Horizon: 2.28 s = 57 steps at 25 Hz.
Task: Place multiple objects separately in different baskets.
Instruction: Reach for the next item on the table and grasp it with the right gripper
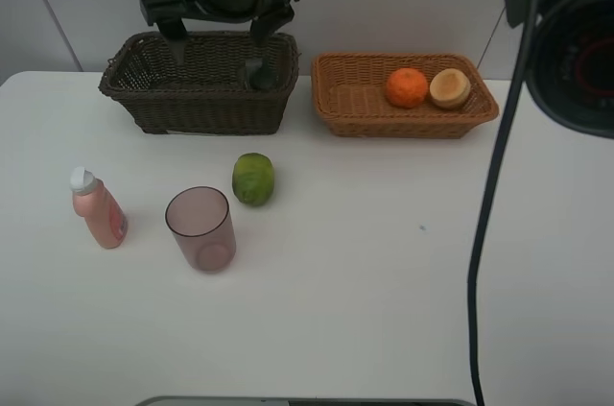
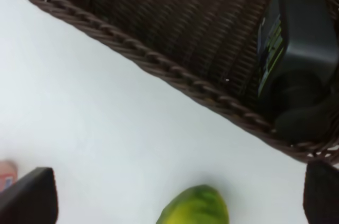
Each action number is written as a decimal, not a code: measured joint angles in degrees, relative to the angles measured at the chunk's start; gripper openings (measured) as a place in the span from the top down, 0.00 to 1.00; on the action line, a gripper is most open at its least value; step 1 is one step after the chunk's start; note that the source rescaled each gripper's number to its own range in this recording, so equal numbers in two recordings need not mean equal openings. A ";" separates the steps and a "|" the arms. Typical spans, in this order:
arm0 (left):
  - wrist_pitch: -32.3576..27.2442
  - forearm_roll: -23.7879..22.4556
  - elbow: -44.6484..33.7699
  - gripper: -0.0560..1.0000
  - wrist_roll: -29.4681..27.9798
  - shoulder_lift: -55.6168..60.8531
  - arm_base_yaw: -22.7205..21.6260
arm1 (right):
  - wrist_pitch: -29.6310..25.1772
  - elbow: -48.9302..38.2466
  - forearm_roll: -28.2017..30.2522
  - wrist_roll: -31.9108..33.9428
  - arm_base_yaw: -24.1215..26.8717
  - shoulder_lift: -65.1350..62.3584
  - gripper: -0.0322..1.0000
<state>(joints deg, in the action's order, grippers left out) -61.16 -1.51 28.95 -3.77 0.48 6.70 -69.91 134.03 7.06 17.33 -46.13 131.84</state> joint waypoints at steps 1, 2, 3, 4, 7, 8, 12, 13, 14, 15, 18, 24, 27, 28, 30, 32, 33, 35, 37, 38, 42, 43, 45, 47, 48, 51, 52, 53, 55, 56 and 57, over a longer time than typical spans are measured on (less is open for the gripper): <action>0.00 0.00 0.00 0.01 0.00 0.00 0.00 | 0.05 -1.16 0.00 0.00 0.05 -0.63 0.05; 0.00 0.00 0.00 0.01 0.00 0.00 0.00 | 0.05 -2.65 0.00 0.00 0.35 -1.25 0.05; 0.00 0.00 0.00 0.01 0.00 0.00 0.00 | 0.05 -4.09 -0.02 0.00 0.66 -2.01 0.05; 0.00 0.00 0.00 0.01 0.00 0.00 0.00 | 0.05 -6.07 0.04 0.00 0.99 -2.76 0.05; 0.00 0.00 0.00 0.01 0.00 0.00 0.00 | 0.05 -12.45 0.12 0.10 1.78 -5.77 0.05; 0.00 0.00 0.00 0.01 0.00 0.00 0.00 | 0.36 -14.89 0.12 0.73 1.84 -6.99 0.05; 0.00 0.00 0.00 0.01 0.00 0.00 0.00 | 4.72 -25.21 -0.13 5.92 1.89 -11.72 0.05; 0.00 0.00 0.00 0.01 0.00 0.00 0.00 | 6.43 -27.86 -0.08 7.44 1.89 -12.48 0.05; 0.00 0.00 0.00 0.01 0.00 0.00 0.00 | 7.94 -29.87 -0.08 9.31 1.89 -13.18 0.05; 0.00 0.00 0.00 0.01 0.00 0.00 0.00 | 9.65 -31.96 -0.08 11.31 1.89 -13.70 0.05; 0.00 0.00 0.00 0.01 0.00 0.00 0.00 | 12.68 -35.50 0.34 16.25 1.77 -13.82 0.05; 0.00 0.00 0.00 0.01 0.00 0.00 0.00 | 14.51 -36.34 4.45 22.76 -0.14 -11.95 0.05; 0.00 0.00 0.00 0.01 0.00 0.00 0.00 | 15.53 -36.34 4.72 25.03 -0.20 -10.25 0.05; 0.00 0.00 0.00 0.01 0.00 0.00 0.00 | 15.94 -36.34 4.78 25.51 -0.20 -9.68 0.05; 0.00 0.00 0.00 0.01 0.00 0.00 0.00 | 16.66 -36.28 4.79 26.42 -0.20 -8.75 0.05; 0.00 0.00 0.00 0.01 0.00 0.00 0.00 | 16.81 -35.18 4.32 26.75 -0.20 -7.41 0.05; 0.00 0.00 0.00 0.01 0.00 0.00 0.00 | 16.74 -34.27 4.04 26.75 -0.20 -6.53 0.05; 0.00 0.00 0.00 0.01 0.00 0.00 0.00 | 16.58 -32.27 3.19 26.75 -0.20 -4.85 0.05; 0.00 0.00 0.00 0.01 0.00 0.00 0.00 | 15.94 -30.13 2.89 26.75 -0.20 -3.21 0.05; 0.00 0.00 0.00 0.01 0.00 0.00 0.00 | 15.82 -29.49 2.89 26.75 -0.20 -2.59 0.05; 0.00 0.00 0.00 0.01 0.00 0.00 0.00 | 15.82 -29.00 2.73 26.75 0.16 -0.72 0.05; 0.00 0.00 0.00 0.01 0.00 0.00 0.00 | 15.87 -29.00 2.73 26.75 0.35 -0.37 0.05; 0.00 0.00 0.00 0.01 0.00 0.00 0.00 | 15.93 -28.96 2.92 26.75 0.79 0.17 0.05; 0.00 0.00 0.00 0.01 0.00 0.00 0.00 | 16.30 -28.96 3.04 26.75 1.19 0.61 0.05; 0.00 0.00 0.00 0.01 0.00 0.00 0.00 | 16.57 -28.96 3.24 26.75 1.24 0.97 0.05; 0.00 0.00 0.00 0.01 0.00 0.00 0.00 | 17.55 -28.96 3.24 26.75 1.29 1.88 0.05; 0.00 0.00 0.00 0.01 0.00 0.00 0.00 | 17.92 -28.96 3.24 26.75 1.29 2.13 0.05; 0.00 0.00 0.00 0.01 0.00 0.00 0.00 | 18.28 -28.96 3.24 26.75 1.29 2.43 0.05; 0.00 0.00 0.00 0.01 0.00 0.00 0.00 | 18.69 -28.96 3.24 26.75 1.29 2.87 0.05; 0.00 0.00 0.00 0.01 0.00 0.00 0.00 | 19.15 -28.96 3.24 26.75 1.29 2.99 0.05; 0.00 0.00 0.00 0.01 0.00 0.00 0.00 | 19.51 -28.96 3.24 26.75 1.29 3.22 0.05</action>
<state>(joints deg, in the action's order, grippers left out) -61.16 -1.51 28.95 -3.77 0.48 6.70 -50.39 105.07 10.30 44.08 -44.84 135.06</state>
